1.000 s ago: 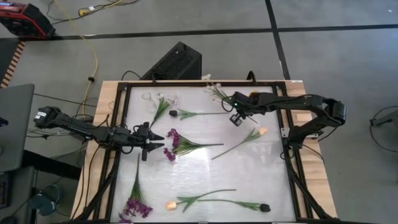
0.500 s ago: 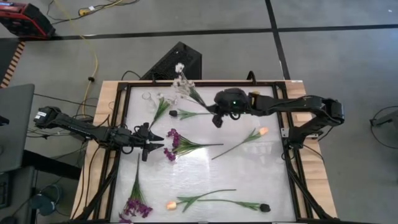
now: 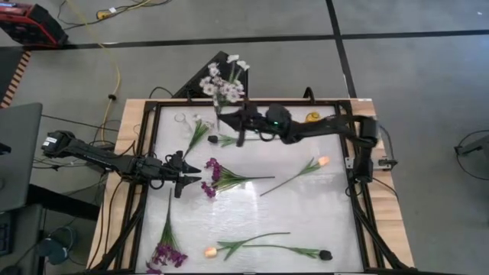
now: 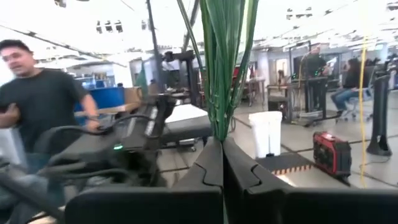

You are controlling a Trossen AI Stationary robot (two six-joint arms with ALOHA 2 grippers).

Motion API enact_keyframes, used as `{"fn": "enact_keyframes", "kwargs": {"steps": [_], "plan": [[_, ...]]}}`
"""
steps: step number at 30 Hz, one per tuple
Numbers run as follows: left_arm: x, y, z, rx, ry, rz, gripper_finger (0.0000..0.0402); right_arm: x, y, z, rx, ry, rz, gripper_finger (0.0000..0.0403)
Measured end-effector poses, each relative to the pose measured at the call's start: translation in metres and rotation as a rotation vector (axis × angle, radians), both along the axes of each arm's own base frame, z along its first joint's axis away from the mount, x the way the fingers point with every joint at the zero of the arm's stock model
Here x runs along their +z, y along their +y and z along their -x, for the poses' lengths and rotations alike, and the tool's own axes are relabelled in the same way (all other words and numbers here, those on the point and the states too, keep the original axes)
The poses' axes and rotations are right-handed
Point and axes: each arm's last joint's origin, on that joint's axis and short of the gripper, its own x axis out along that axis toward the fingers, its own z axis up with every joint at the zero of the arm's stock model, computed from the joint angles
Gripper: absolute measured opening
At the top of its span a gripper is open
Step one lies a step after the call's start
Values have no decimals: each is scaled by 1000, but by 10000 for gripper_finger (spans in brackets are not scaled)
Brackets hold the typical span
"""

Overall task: Sort flowers into vase by color
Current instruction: Put the right white flowers into the transparent vase

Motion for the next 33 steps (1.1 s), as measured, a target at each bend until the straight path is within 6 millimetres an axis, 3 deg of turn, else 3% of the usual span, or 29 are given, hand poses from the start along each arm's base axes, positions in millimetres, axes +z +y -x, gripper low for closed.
{"fn": "enact_keyframes", "kwargs": {"steps": [7,18,23,33], "plan": [[-1,0,0,7,5,23,139,-10,-22,-58,0,-56,-15,16],[-2,0,1,10,24,30,139,-17,-43,-125,43,-201,-17,16],[-4,0,1,14,45,40,139,-27,-48,-141,48,-194,-39,16],[-7,0,2,10,69,46,139,-37,-55,-145,34,-126,-64,16]]}}
